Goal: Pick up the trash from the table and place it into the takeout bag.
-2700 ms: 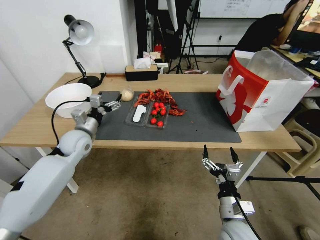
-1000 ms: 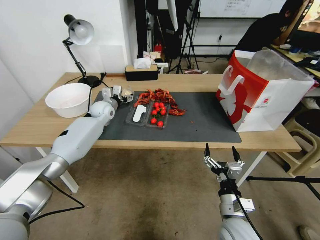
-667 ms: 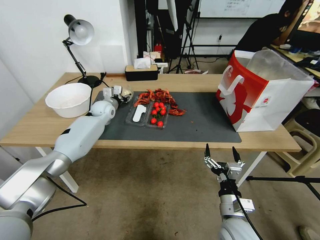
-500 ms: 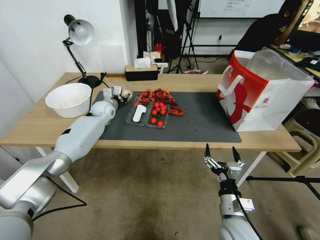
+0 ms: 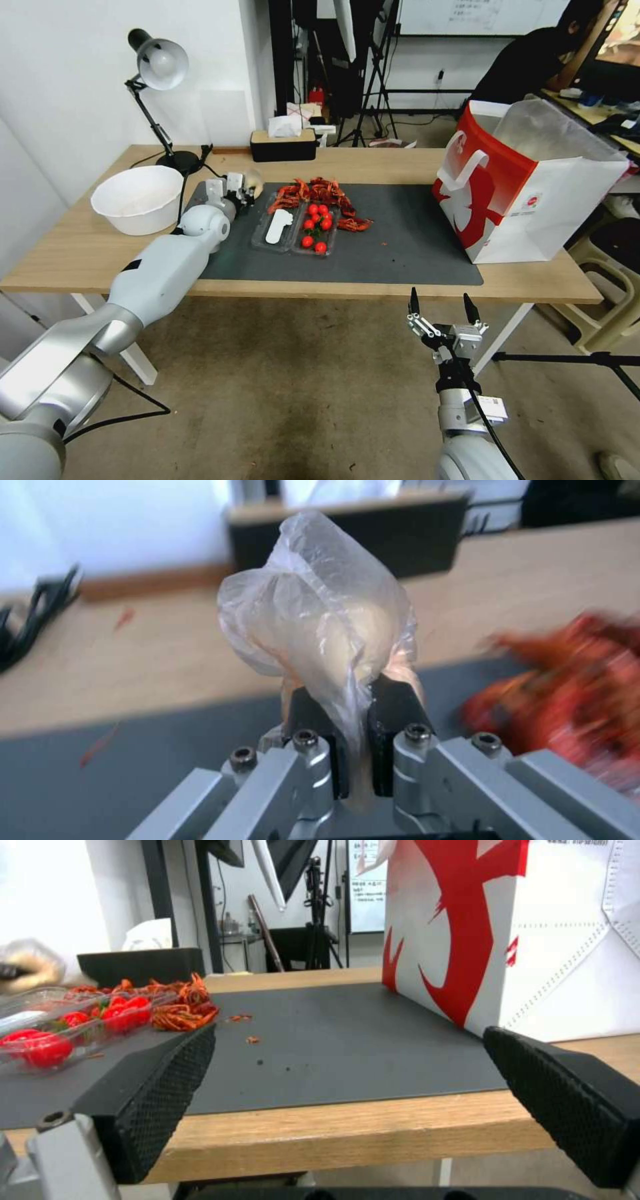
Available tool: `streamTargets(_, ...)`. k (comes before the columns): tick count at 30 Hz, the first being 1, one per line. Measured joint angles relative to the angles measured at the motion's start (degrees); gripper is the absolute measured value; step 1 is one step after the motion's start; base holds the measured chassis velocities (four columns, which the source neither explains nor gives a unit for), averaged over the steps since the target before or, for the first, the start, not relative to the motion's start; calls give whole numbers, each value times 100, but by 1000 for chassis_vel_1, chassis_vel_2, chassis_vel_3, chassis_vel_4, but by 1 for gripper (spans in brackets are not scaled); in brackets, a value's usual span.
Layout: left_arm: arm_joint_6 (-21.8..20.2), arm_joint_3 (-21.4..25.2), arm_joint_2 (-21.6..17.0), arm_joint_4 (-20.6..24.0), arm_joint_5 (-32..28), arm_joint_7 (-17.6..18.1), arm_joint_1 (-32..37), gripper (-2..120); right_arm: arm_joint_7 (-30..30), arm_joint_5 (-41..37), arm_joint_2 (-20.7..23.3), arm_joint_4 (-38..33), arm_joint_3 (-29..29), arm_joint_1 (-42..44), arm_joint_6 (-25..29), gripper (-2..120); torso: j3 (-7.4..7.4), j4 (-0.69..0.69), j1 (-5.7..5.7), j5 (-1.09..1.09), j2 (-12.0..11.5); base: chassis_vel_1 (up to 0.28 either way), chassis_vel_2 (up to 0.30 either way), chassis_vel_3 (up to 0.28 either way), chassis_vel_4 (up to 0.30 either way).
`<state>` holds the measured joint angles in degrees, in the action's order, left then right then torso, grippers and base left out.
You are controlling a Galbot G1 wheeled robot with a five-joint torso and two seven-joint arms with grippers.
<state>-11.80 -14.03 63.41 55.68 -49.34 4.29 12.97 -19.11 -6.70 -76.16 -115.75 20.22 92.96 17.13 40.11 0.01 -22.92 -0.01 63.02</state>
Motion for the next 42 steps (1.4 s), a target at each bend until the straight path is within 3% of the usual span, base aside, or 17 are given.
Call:
streamTargets(4, 126, -60, -17, 343, -134, -28, -86, 4, 1, 2, -4, -5, -3, 2, 2, 100, 0, -1, 0, 1, 0, 0, 0, 0, 0)
streamTargets(7, 364, -340, 24, 963, -482, -12, -297, 4, 4, 7, -22, -13, -17, -1, 5, 100, 0, -2, 1, 3, 0, 0, 0, 0, 0)
streamTargets(9, 408, -397, 55, 1060, -558, -12, -347, 4, 4, 8, -25, -15, -18, -1, 5, 100, 0, -1, 0, 2, 0, 0, 0, 0, 0)
streamTargets(12, 556, -672, 284, 1419, -936, 19, -665, 4, 7, 13, -42, -21, -20, 10, 13, 100, 0, -1, 0, 3, 0, 0, 0, 0, 0)
streamTargets(17, 573, -927, 488, 1620, -1111, 88, -936, 4, 7, 14, -50, -34, -11, 34, 20, 100, 0, -5, 0, 3, 0, 0, 0, 0, 0)
streamTargets(19, 571, -1230, 762, 1786, -1286, 164, -1288, 4, 5, 14, -55, -47, 22, 52, 35, 100, 0, -1, 0, 2, 0, 0, 0, 0, 0)
streamTargets(27, 549, -1683, 1371, 1839, -1527, 218, -1843, 4, -1, 14, -87, -60, 38, 57, 39, 100, 0, -1, 0, 2, 0, 0, 0, 0, 0)
streamTargets(42, 582, -1971, 2681, 1253, -1532, 182, -2035, 4, -12, 18, -139, -66, 54, 69, 53, 100, 0, -2, 1, 2, 0, 0, 0, 0, 0)
